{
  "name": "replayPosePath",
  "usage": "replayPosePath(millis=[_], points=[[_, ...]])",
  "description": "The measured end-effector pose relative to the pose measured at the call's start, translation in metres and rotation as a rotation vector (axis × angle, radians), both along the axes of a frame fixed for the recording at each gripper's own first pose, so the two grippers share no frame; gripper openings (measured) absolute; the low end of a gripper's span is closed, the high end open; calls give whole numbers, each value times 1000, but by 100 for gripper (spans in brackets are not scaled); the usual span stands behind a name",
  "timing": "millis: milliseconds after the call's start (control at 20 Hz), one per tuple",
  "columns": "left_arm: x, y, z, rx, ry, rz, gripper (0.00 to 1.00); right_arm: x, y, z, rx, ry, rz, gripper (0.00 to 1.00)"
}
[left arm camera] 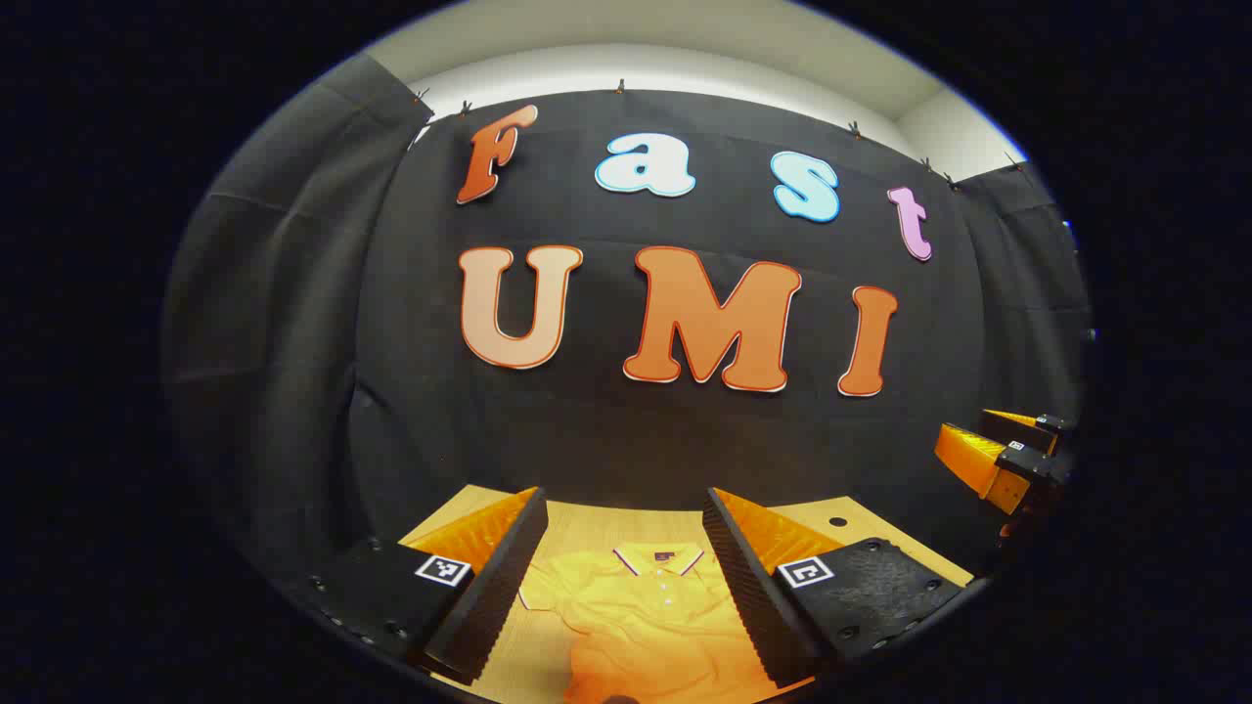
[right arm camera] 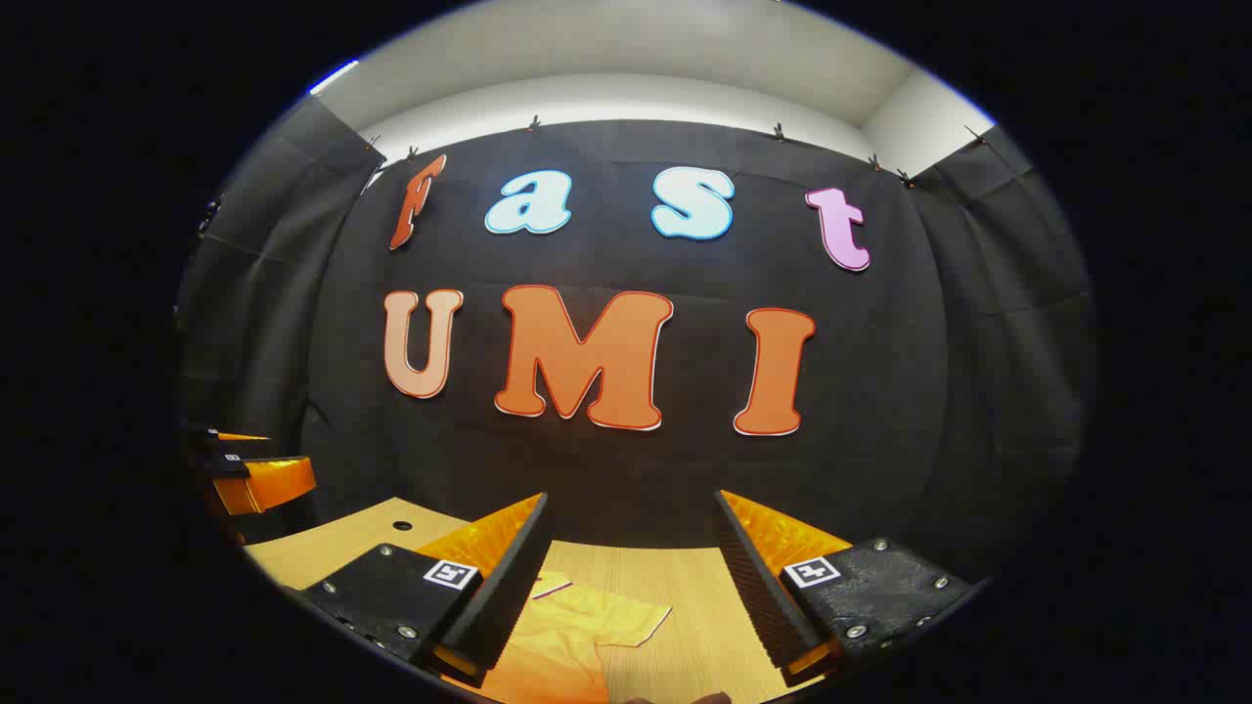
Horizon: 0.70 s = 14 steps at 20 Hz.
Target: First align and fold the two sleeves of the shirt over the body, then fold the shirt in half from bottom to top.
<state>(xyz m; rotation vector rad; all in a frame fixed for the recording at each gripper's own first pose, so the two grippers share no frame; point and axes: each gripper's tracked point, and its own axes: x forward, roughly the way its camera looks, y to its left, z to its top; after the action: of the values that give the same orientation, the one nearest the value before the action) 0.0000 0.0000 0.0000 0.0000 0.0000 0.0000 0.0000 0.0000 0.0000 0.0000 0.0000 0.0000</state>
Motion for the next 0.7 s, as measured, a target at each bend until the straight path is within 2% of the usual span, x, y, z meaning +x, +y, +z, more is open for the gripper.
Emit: replayPosePath(millis=[400,700], points=[[-4,-9,-3,60,-17,-38,98,-7,12,-6,11,21,-7,100],[-13,0,-2,67,-26,-56,98,-19,27,-5,7,32,-16,98]])
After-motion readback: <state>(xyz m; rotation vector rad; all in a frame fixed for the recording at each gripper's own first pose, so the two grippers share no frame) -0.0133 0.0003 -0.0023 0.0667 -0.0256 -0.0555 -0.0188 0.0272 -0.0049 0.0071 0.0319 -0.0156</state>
